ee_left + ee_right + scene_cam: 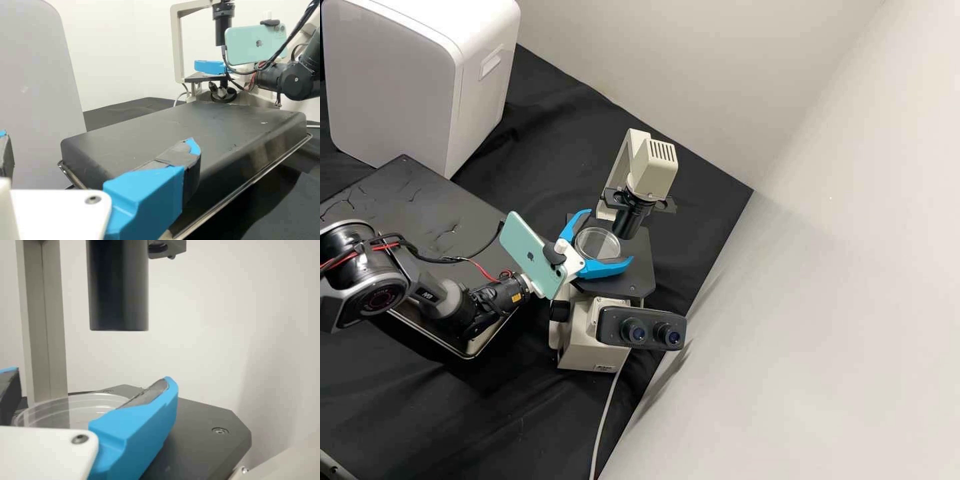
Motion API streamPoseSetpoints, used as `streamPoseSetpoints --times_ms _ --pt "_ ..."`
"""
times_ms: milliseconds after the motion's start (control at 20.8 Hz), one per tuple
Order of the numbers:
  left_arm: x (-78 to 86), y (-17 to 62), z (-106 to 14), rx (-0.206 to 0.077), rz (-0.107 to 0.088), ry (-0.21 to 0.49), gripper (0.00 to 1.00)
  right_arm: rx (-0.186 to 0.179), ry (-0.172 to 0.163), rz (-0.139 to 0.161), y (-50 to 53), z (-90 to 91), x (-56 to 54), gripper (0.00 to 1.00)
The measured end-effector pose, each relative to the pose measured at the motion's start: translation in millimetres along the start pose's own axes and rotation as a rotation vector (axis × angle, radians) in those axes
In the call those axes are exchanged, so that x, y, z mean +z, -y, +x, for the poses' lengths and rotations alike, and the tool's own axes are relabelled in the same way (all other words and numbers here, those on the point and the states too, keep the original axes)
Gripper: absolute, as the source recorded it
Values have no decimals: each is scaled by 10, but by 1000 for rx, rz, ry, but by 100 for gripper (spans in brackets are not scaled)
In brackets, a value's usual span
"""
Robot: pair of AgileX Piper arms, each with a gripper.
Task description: Place the petri dish on the microscope
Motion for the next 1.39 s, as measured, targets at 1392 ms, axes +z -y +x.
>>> streamPoseSetpoints --times_ms 1392 --pt "25 9 -10 -5 -9 3 100 -31 70 64 -92 -673 3 100"
